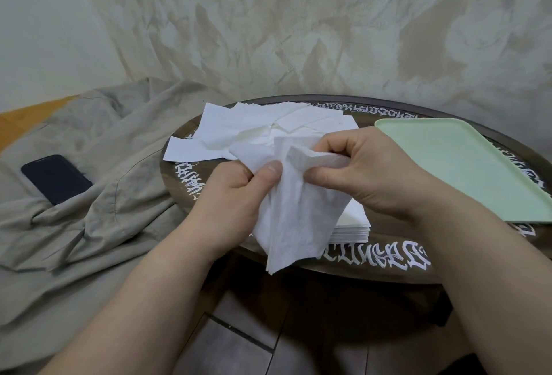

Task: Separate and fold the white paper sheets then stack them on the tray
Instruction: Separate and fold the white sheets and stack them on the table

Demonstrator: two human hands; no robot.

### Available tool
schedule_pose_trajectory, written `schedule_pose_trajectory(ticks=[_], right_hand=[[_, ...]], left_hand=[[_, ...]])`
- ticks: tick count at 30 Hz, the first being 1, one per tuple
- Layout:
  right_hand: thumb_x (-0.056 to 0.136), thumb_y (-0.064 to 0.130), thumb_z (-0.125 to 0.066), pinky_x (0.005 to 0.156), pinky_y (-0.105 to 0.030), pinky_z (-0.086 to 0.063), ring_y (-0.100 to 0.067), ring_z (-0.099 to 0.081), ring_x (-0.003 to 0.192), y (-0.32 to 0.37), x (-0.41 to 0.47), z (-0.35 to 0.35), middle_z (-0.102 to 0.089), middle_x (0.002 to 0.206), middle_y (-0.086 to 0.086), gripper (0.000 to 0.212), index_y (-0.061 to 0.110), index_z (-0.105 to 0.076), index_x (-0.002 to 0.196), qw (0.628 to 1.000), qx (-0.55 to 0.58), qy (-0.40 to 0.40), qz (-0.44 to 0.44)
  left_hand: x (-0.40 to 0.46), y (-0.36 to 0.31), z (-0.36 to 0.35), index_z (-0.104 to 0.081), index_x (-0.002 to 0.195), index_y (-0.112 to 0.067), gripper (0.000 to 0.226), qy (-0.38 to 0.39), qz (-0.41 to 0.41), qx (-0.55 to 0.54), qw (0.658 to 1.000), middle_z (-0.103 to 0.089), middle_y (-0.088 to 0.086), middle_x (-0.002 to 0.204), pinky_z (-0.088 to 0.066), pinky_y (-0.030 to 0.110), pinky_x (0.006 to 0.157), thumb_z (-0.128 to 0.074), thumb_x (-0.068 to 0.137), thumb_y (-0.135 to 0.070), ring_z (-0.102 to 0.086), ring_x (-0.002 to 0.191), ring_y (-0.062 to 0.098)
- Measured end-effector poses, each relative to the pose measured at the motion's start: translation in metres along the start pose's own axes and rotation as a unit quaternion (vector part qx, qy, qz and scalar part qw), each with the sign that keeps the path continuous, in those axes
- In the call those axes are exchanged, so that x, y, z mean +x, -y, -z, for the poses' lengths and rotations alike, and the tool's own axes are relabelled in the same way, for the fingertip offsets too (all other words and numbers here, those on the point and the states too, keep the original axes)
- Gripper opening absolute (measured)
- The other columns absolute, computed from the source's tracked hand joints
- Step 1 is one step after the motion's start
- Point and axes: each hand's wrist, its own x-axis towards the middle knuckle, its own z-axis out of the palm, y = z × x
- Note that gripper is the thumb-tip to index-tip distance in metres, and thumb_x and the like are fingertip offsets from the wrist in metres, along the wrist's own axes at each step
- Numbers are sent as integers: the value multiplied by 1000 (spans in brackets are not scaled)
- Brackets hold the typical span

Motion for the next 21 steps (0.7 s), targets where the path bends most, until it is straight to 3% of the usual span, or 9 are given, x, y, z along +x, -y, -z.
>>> schedule_pose_trajectory(ticks=[4,10,14,18,21], right_hand=[[78,14,-74,63,-20,-44,-3,-55,65,1,0,0,-65,70,7,5,13,-71,75,1000,-3,-14,5],[81,15,-73,64,-25,-43,-6,-53,66,4,0,-2,-63,69,6,11,13,-68,71,1000,2,-24,3],[80,14,-72,62,-24,-42,-5,-53,64,4,0,-4,-64,67,2,11,13,-68,70,999,-17,-32,3],[80,14,-73,59,-20,-42,-5,-53,64,4,0,-4,-65,68,2,10,11,-68,71,999,-20,-36,3],[80,15,-72,60,-19,-42,-4,-54,64,4,0,-4,-65,70,3,10,12,-69,72,999,-20,-36,-1]], left_hand=[[0,1,1,-74,89,-12,36,2,-18,37,999,-75,2,97,-52,34,83,-51,85,-39,-69,91,12],[-1,1,1,-75,96,-13,36,32,-6,29,999,-76,0,102,-52,38,90,-52,87,-39,-69,103,17],[0,2,2,-68,90,6,67,38,7,30,999,-69,6,88,-48,38,77,-55,79,-59,-63,81,18],[-1,-1,0,-74,97,-19,37,58,10,25,998,-76,-5,97,-55,33,85,-62,80,-50,-71,94,11],[-2,-1,0,-72,98,-26,24,63,-4,38,997,-76,-10,99,-55,29,84,-61,81,-39,-71,94,6]])
